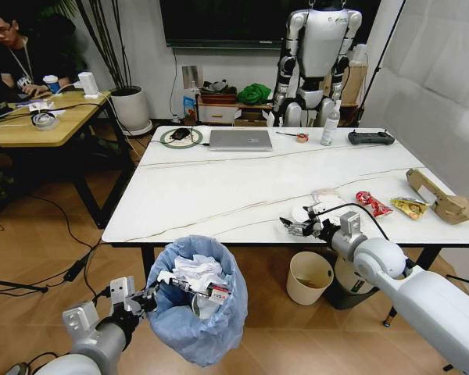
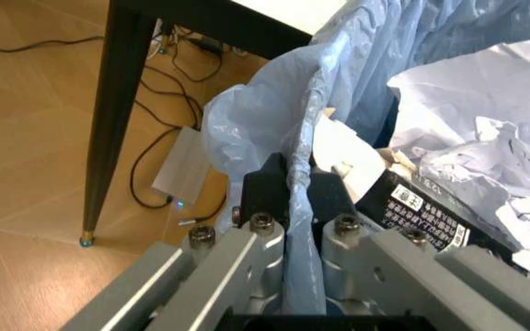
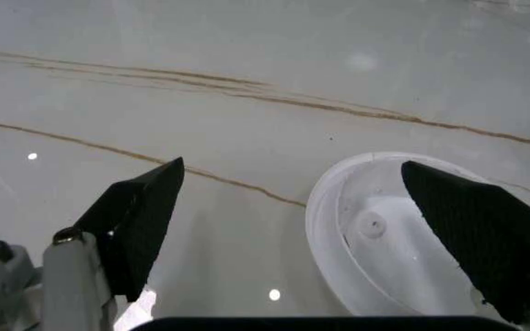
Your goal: Pick up the trash bin and place the trash from the table into it.
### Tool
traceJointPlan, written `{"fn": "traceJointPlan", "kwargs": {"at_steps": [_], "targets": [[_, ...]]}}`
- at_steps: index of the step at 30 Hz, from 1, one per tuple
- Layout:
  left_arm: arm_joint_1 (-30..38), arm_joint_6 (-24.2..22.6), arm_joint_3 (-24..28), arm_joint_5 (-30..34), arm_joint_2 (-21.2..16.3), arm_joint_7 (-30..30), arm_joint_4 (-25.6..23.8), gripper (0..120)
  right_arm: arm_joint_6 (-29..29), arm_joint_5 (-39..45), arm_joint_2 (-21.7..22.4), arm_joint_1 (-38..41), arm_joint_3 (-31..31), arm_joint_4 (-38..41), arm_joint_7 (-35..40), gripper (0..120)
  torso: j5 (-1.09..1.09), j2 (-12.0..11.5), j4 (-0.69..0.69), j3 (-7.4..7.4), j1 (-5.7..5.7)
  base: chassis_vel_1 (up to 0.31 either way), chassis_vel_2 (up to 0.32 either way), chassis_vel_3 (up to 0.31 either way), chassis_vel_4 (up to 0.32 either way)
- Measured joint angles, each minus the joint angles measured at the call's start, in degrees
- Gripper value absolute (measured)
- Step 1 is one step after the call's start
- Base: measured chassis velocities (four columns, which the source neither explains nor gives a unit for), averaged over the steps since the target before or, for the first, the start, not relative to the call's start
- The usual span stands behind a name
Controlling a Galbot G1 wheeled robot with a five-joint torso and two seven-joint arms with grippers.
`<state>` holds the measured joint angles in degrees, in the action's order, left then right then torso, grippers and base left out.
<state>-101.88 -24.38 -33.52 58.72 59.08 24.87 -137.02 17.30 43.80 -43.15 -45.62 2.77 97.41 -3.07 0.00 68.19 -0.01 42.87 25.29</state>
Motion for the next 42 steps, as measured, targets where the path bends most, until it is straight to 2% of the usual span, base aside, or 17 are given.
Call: {"fn": "traceJointPlan", "kwargs": {"at_steps": [3, 4, 6, 8, 17, 19, 20, 23, 26, 29, 37, 39, 42], "targets": [[0.0, 0.0, -0.1, 0.1, 0.0, 0.0, 0.0, 0, 0.0, 0.0, -0.2, 0.5, 0.4, -0.5, 0.0, 87, 0.00, 0.0, 0.00, 0.00, 0.00, 0.000, 0.000, 0.000, 0.000], [-0.1, 0.0, -0.2, 0.1, 0.0, 0.0, 0.0, 0, 0.0, 0.1, -0.3, 1.2, 0.9, -1.2, -0.1, 82, 0.00, 0.0, 0.00, 0.00, 0.00, 0.000, 0.000, 0.000, 0.000], [-0.1, 0.0, -0.2, 0.1, 0.0, 0.0, 0.0, 0, 0.0, 0.1, -0.3, 1.3, 0.9, -1.2, -0.1, 82, 0.00, 0.0, 0.01, 0.00, 0.00, 0.000, 0.000, 0.000, 0.000], [-0.1, 0.0, -0.3, 0.1, 0.0, 0.0, 0.0, 0, 0.1, 0.1, -0.3, 1.5, 1.1, -1.6, -0.1, 70, 0.00, 0.0, 0.00, 0.00, 0.00, 0.000, 0.000, 0.000, 0.000], [0.0, 0.0, -0.2, 0.1, 0.2, 0.0, 0.1, 0, 0.1, 0.0, 0.5, 0.3, 0.7, -1.3, -0.3, 40, -0.01, 0.0, -0.01, 0.00, 0.00, 0.000, 0.000, 0.000, 0.000], [0.1, 0.0, -0.1, 0.1, 0.2, 0.0, 0.1, 0, 0.1, -0.1, 0.8, 0.0, 0.4, -1.2, -0.3, 29, 0.00, 0.0, -0.01, -0.01, 0.00, 0.000, 0.000, 0.000, 0.000], [0.1, 0.0, -0.1, 0.1, 0.2, 0.0, 0.1, 0, 0.1, -0.1, 0.8, 0.0, 0.4, -1.2, -0.3, 29, 0.00, 0.0, -0.01, -0.01, 0.00, 0.000, 0.000, 0.000, 0.000], [0.0, 0.0, -0.2, 0.1, 0.2, 0.0, 0.1, 0, 0.1, -0.3, 0.9, -0.1, 0.2, -1.2, -0.5, 18, 0.00, 0.0, 0.00, -0.01, 0.00, 0.000, 0.000, 0.000, 0.000], [-0.3, 0.0, -0.3, 0.1, 0.3, 0.0, -0.1, 0, 0.1, -0.5, 0.9, -0.1, 0.1, -1.2, -0.5, 4, 0.00, 0.0, 0.00, -0.01, 0.00, 0.000, 0.000, 0.000, 0.000], [-0.4, 0.0, -0.3, 0.0, 0.3, 0.0, -0.3, 0, 0.1, -0.6, 0.9, -0.1, 0.1, -1.1, -0.5, 0, 0.00, 0.0, 0.00, -0.01, 0.00, 0.000, 0.000, 0.000, 0.000], [-1.3, 0.0, -0.2, -0.3, 0.5, 0.0, -0.8, 0, -0.6, -1.0, 1.1, -0.3, -0.3, -0.4, -1.2, 0, 0.01, 0.0, 0.00, 0.00, 0.00, 0.000, 0.000, 0.000, 0.000], [-1.4, 0.0, -0.2, -0.4, 0.5, -0.1, -0.9, 0, -1.5, -0.7, 1.1, -0.3, -0.7, 0.0, -1.9, 0, 0.02, 0.0, 0.00, 0.00, 0.00, 0.000, 0.000, 0.000, 0.000], [-1.5, 0.1, 0.2, -0.4, 0.5, -0.1, -1.1, 0, -7.2, 0.5, 0.8, 1.1, -1.2, 1.5, -6.3, 0, 0.00, 0.0, 0.00, 0.00, 0.00, 0.000, 0.000, 0.000, 0.000]]}}
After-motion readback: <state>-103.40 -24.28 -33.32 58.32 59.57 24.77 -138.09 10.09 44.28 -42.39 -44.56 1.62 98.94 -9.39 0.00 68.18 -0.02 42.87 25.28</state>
